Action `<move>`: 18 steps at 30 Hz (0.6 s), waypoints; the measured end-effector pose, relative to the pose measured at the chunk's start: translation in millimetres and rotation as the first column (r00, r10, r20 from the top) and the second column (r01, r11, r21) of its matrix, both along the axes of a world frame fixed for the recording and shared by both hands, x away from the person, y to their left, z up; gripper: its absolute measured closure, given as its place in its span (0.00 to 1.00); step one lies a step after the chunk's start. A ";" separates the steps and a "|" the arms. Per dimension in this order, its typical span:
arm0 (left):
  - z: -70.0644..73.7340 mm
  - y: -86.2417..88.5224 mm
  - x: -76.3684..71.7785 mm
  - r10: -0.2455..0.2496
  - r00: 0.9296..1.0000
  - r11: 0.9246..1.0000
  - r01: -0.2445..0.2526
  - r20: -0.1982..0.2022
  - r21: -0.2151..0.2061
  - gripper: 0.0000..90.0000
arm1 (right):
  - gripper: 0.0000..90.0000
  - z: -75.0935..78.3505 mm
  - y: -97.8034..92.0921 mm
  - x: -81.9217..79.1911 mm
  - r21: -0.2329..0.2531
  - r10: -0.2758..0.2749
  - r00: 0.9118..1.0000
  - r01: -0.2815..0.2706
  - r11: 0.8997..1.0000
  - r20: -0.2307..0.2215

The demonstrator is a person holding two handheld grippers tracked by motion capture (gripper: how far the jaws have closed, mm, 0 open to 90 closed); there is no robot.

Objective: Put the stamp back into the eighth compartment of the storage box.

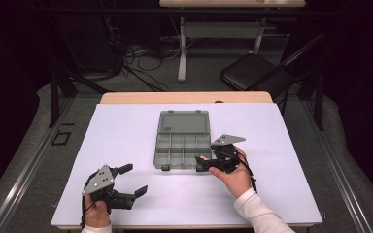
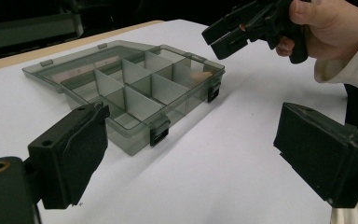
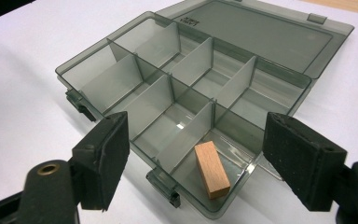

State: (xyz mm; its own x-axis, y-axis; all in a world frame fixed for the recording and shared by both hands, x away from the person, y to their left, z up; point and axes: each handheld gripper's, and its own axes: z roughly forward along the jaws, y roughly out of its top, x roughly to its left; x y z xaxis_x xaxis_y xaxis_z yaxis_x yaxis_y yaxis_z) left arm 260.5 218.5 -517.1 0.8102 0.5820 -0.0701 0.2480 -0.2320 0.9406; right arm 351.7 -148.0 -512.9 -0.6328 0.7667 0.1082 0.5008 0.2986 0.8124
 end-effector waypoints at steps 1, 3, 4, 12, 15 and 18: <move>0.1 0.2 -0.2 0.004 1.000 1.000 -0.004 -0.005 -0.001 0.10 | 0.27 -0.1 -0.3 -0.2 -0.005 -0.001 1.000 0.001 1.000 0.003; 0.5 1.0 -0.1 0.003 1.000 1.000 -0.003 -0.006 -0.001 0.11 | 0.27 -0.7 0.3 -0.7 -0.004 -0.002 1.000 0.002 1.000 -0.008; 0.4 1.2 0.0 0.002 1.000 1.000 -0.002 -0.005 -0.006 0.10 | 0.27 -0.7 0.7 -1.1 -0.004 -0.004 1.000 0.004 1.000 -0.009; 0.5 1.8 0.2 0.012 1.000 1.000 -0.012 -0.006 -0.006 0.10 | 0.23 2.4 1.5 -7.0 0.006 0.017 1.000 -0.017 1.000 0.003; 0.7 1.1 0.5 0.003 1.000 1.000 -0.003 -0.004 -0.002 0.11 | 0.20 3.2 0.2 -10.1 0.021 0.031 1.000 -0.031 0.999 0.004; 0.4 -0.7 1.0 0.001 1.000 1.000 -0.001 -0.002 -0.006 0.11 | 0.17 2.9 -1.0 -13.2 0.034 0.044 0.999 -0.044 0.998 0.016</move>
State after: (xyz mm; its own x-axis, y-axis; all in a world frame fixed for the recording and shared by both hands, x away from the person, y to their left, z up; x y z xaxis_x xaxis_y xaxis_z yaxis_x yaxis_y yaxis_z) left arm 261.5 217.9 -516.6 0.8097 0.5820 -0.0750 0.2496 -0.2259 0.9416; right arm 338.6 -149.0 -510.0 -0.6676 0.7342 0.1239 0.4755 0.2922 0.8298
